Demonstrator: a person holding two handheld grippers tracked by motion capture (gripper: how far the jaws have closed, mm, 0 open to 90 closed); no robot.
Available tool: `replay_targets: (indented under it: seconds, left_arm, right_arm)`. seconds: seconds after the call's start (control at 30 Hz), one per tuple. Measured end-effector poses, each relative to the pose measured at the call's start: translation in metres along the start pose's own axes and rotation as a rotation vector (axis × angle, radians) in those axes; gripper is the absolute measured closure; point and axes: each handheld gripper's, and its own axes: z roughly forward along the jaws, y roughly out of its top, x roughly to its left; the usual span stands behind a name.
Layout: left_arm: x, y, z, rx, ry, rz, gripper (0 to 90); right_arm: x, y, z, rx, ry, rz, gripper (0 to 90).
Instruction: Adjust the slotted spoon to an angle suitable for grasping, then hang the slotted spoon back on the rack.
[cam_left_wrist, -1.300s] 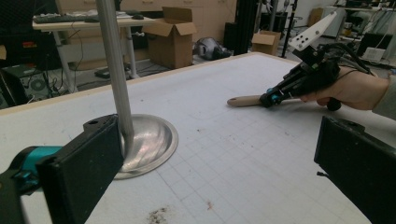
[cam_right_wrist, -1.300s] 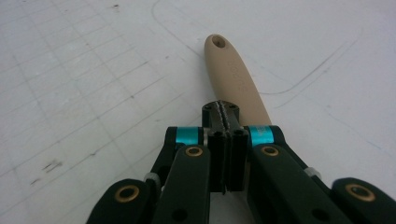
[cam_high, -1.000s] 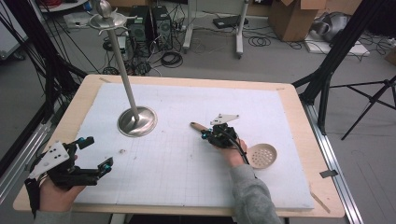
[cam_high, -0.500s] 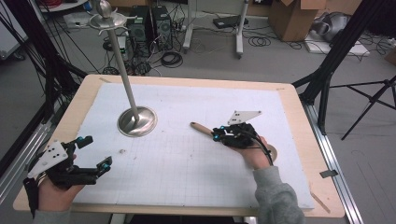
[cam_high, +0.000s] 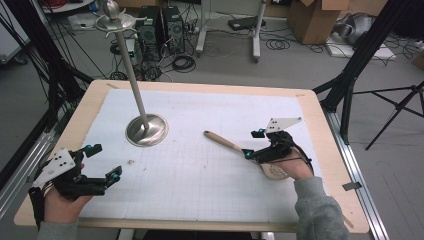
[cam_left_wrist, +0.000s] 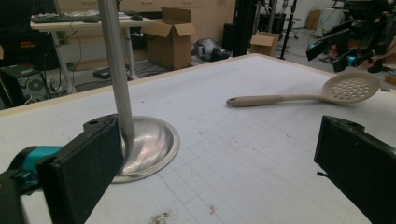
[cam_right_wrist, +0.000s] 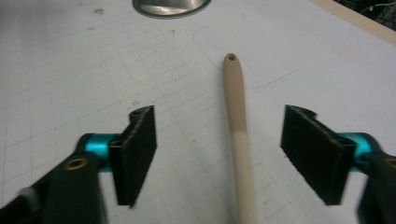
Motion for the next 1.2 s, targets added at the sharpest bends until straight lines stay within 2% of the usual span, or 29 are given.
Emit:
replay_targets:
  seconds: [0.03,0.17,0.27,0.37,0.5,0.7,1.2]
  left_arm:
    - [0.001,0.0,0.0,-0.002,0.001,-0.004,1.8]
    - [0.002,0.0,-0.001,-0.005,0.003,-0.008,1.8]
    - [0.002,0.0,-0.002,-0.005,0.003,-0.006,1.8]
    - [0.002,0.0,-0.002,-0.005,0.003,-0.007,1.8]
    - [0.001,0.0,0.0,-0.003,-0.001,-0.009,1.8]
    - [0.0,-0.001,0.0,0.001,-0.003,-0.005,1.7]
    - [0.0,-0.002,0.002,0.007,-0.003,-0.004,1.8]
  right_arm:
    - [-0.002,0.0,-0.002,-0.004,0.006,-0.004,15.5]
    - [-0.009,-0.001,-0.009,-0.04,-0.006,-0.005,14.8]
    - [-0.011,-0.002,-0.01,-0.039,-0.007,0.003,14.8]
    - [-0.014,-0.005,-0.009,-0.012,-0.01,0.006,14.8]
    - [-0.014,-0.005,-0.006,0.0,0.006,-0.016,14.8]
    - [-0.018,-0.008,0.002,0.041,0.024,-0.013,14.8]
    - [-0.025,-0.014,0.016,0.089,0.052,-0.007,15.1]
